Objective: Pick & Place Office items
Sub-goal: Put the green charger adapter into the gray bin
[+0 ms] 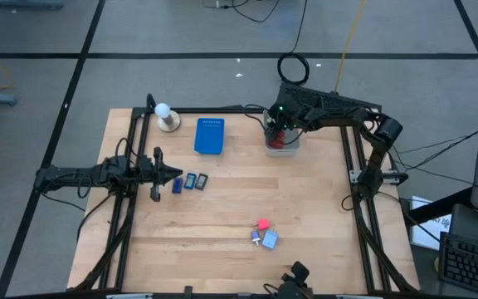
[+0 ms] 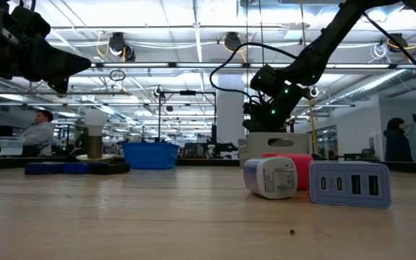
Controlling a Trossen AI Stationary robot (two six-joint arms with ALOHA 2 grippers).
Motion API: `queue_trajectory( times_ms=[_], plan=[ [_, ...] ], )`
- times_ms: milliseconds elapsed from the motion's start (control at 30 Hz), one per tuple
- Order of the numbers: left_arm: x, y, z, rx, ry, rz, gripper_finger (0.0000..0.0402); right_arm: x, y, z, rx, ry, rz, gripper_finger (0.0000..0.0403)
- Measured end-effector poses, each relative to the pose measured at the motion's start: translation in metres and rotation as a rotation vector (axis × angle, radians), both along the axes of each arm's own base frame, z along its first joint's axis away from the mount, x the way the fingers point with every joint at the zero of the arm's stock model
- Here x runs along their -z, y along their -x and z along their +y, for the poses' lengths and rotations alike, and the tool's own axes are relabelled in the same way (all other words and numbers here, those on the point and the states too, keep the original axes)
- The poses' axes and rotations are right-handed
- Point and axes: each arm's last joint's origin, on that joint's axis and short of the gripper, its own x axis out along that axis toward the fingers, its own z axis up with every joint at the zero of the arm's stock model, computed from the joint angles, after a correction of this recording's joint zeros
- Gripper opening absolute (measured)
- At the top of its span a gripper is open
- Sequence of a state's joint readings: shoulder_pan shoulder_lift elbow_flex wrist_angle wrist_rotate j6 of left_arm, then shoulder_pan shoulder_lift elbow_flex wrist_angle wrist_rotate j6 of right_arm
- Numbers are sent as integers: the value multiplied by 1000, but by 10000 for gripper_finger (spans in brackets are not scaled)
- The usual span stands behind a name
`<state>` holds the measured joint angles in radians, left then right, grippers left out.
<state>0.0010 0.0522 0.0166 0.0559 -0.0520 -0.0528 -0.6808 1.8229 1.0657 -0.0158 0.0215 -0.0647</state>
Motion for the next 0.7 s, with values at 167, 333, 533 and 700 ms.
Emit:
queue_trajectory(
  times_ms=[167, 333, 533, 700],
  plan=[
    [0, 0, 0, 0, 0, 0, 21, 1, 0, 1, -1, -4, 5, 138],
    [0, 0, 0, 0, 0, 0, 21, 3, 1, 1, -5, -12, 19, 155],
    [0, 0, 0, 0, 0, 0, 21, 5, 1, 2, -1, -21, 24, 180],
    [0, 0, 0, 0, 0, 0, 21, -1, -1, 5, -13, -1, 4, 197]
  ],
)
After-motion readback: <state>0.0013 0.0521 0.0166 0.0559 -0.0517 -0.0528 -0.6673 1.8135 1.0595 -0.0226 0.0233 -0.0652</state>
